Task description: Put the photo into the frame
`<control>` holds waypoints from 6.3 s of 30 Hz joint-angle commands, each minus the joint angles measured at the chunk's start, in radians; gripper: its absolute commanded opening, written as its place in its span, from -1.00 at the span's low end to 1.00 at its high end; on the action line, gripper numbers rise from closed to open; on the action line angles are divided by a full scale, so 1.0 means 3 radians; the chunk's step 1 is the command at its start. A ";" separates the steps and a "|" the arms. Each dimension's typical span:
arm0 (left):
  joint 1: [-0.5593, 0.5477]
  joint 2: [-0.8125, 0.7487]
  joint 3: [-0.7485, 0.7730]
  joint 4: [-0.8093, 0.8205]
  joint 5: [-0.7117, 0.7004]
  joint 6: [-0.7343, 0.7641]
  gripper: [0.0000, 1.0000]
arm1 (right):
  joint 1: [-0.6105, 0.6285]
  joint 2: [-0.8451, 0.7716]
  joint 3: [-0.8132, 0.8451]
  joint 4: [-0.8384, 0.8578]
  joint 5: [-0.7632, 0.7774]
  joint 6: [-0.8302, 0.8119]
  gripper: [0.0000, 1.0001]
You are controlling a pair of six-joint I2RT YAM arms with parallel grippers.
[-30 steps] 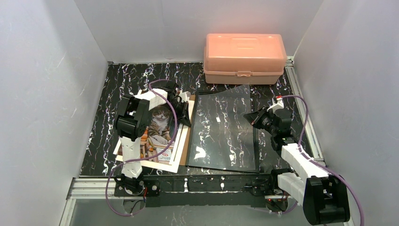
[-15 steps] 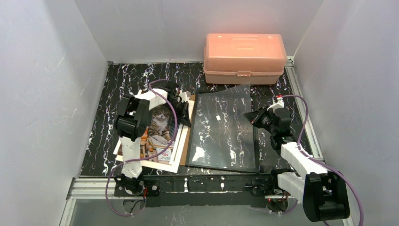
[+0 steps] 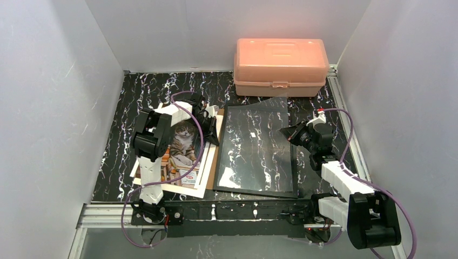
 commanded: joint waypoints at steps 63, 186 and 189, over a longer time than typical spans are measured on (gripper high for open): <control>-0.0017 0.0016 0.0104 -0.0143 -0.0007 0.0052 -1.00 | 0.0326 0.0649 0.1099 -0.1583 0.0673 -0.1085 0.47; 0.0007 -0.0040 0.0292 -0.0356 0.0019 0.0163 -1.00 | 0.0722 0.2996 0.2801 -0.0967 0.1653 -0.1016 -0.09; 0.0008 -0.0046 0.0291 -0.0359 0.0024 0.0162 -1.00 | 0.0719 0.3010 0.2778 -0.0957 0.1664 -0.0992 -0.09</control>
